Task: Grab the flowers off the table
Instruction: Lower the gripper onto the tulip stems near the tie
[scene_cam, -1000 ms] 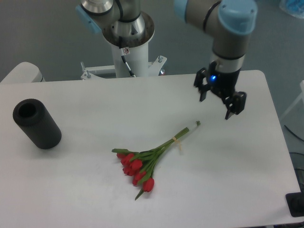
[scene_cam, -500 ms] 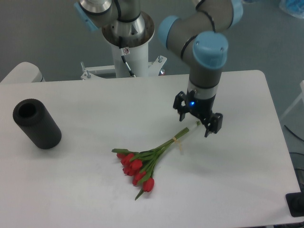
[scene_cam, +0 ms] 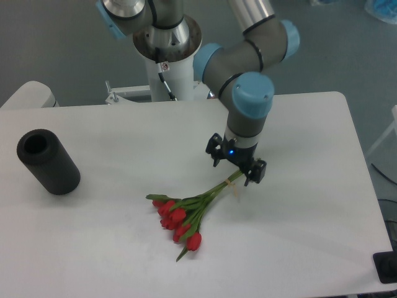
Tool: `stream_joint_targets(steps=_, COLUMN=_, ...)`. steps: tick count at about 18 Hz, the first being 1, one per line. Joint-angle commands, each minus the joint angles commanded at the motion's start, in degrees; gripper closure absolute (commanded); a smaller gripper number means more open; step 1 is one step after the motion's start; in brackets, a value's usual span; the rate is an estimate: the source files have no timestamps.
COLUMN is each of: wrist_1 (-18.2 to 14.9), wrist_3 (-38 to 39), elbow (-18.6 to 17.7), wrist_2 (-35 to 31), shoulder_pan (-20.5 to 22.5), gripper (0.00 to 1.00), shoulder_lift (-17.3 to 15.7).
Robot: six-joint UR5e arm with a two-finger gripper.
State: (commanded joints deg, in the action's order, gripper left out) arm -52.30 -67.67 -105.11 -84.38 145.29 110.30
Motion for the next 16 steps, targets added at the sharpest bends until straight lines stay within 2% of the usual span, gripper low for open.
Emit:
stream_joint_targets(steps=4, wrist_1=2.7, wrist_3=-0.2, elbow=-0.3, wrist_2=-0.5, shoulder_pan=-1.1, gripper=0.00, shoulder_lift=2.9)
stream_joint_targets(steps=8, wrist_1=3.2, wrist_3=-0.1, elbow=0.1, wrist_2=-3.7, shoulder_pan=-2.5, gripper=0.00, shoulder_lift=5.0)
stream_joint_targets(steps=13, wrist_1=4.7, wrist_3=0.0, elbow=0.1, wrist_2=-3.7, shoulder_pan=-2.6, gripper=0.00, shoulder_lift=5.7)
stream_joint_targets(steps=16, wrist_1=5.1, wrist_3=-0.3, elbow=0.3, wrist_2=-3.7, shoulder_pan=-2.7, gripper=0.40, shoulder_lift=5.7)
